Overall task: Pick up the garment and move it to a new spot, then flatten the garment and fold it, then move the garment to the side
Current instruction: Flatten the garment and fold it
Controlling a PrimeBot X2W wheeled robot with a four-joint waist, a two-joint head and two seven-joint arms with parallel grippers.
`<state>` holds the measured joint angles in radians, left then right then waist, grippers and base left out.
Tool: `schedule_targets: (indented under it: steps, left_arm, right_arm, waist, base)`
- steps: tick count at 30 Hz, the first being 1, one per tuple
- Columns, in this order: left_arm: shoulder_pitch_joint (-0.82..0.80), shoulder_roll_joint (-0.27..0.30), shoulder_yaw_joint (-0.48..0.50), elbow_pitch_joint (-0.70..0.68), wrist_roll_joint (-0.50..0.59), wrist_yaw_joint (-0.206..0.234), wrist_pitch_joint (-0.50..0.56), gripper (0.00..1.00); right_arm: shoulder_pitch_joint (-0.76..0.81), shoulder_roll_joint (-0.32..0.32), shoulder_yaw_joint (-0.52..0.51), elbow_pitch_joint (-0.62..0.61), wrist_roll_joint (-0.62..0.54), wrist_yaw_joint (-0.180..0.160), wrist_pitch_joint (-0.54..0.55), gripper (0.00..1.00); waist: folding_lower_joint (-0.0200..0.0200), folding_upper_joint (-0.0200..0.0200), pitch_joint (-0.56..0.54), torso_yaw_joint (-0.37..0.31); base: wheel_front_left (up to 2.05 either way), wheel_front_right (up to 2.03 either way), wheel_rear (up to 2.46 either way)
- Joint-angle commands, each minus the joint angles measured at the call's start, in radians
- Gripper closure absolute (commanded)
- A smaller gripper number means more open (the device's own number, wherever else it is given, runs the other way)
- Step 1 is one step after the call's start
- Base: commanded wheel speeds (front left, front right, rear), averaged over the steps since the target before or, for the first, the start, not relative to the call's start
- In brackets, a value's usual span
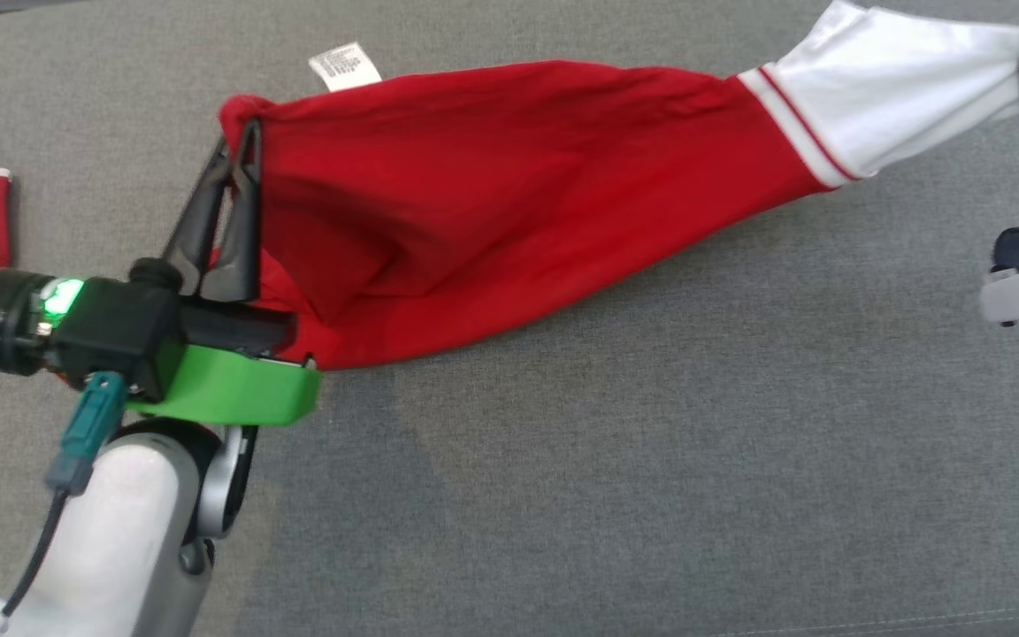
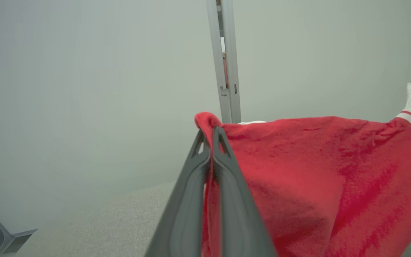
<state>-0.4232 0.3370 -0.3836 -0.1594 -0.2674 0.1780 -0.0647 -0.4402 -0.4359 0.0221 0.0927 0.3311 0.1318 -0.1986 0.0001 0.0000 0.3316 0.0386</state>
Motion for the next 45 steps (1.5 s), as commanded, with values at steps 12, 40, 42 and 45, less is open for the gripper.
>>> schedule_targets:
  steps: [12, 40, 42, 45]
  left_arm:
    - [-0.180, 0.137, 0.151, -0.318, 0.080, 0.031, 0.008, 1.00]
    - [-0.915, -0.052, 0.104, 0.639, -0.054, -0.171, -0.172, 1.00]
    - [-0.938, -0.072, 0.112, 0.750, -0.071, -0.172, -0.181, 1.00]
    - [-0.939, -0.088, 0.128, 0.919, -0.087, -0.173, -0.192, 1.00]
  right_arm:
    - [-0.084, -0.135, -0.297, -0.527, -0.072, -0.002, 0.165, 1.00]
    - [-0.989, -0.054, 0.137, 0.357, 0.099, -0.002, 0.075, 1.00]
    - [-1.021, 0.003, 0.172, 0.459, 0.098, -0.002, 0.047, 1.00]
    - [-1.042, 0.085, 0.233, 0.612, 0.112, -0.002, 0.015, 1.00]
  waist:
    - [-0.0001, 0.0000, -0.121, -0.032]
    - [-0.0001, 0.0000, 0.073, -0.080]
    - [-0.0001, 0.0000, 0.071, -0.096]
    - [-0.0001, 0.0000, 0.065, -0.115]
  base:
    - [0.00, 0.00, 0.00]
    - [0.00, 0.00, 0.00]
    - [0.00, 0.00, 0.00]
    - [0.00, 0.00, 0.00]
